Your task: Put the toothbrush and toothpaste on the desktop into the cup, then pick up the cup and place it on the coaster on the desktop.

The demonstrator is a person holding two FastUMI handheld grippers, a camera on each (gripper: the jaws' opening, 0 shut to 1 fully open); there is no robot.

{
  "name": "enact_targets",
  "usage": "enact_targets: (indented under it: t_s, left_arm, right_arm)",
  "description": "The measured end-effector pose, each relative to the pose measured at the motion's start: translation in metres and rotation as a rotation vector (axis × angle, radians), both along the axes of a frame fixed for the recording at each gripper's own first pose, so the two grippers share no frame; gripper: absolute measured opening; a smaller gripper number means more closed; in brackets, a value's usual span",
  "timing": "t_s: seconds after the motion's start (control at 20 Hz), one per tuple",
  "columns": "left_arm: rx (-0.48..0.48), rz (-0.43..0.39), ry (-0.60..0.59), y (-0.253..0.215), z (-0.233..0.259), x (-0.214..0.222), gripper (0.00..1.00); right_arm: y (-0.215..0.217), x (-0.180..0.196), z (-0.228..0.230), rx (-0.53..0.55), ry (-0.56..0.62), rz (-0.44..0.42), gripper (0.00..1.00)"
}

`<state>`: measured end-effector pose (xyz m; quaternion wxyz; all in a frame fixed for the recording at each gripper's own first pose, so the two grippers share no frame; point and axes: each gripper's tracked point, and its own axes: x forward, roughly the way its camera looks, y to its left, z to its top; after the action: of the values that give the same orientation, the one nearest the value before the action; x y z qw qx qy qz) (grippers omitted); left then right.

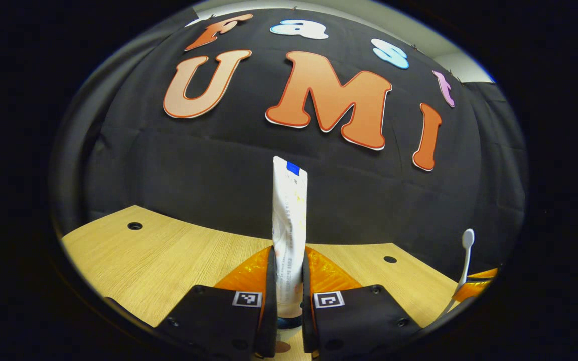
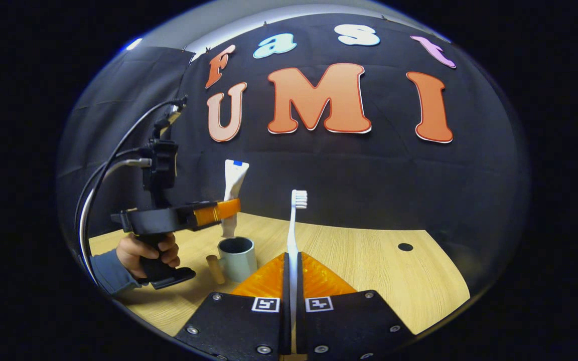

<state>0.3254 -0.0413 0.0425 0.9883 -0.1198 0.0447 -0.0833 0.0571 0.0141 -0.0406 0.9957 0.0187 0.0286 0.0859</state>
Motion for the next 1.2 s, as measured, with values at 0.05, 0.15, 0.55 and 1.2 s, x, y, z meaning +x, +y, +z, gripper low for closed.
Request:
enact_targets:
  t_s: [0.05,0.15,0.55,1.2]
  left_arm:
    - [-0.001,-0.002,0.006,-0.001,-0.005,0.004,0.24]
    - [0.001,-0.005,0.026,-0.004,-0.013,0.01,0.24]
    - [0.018,-0.024,0.103,-0.011,-0.054,0.016,0.25]
    - [0.076,-0.054,0.187,-0.002,-0.077,-0.002,0.42]
  right_arm:
    - [-0.001,0.0,0.003,0.0,-0.009,-0.001,0.04]
    - [0.001,0.004,0.006,0.008,-0.023,0.002,0.04]
    - [0.015,0.027,0.023,0.1,-0.084,0.008,0.04]
    - [0.038,0.058,0.031,0.202,-0.127,0.052,0.04]
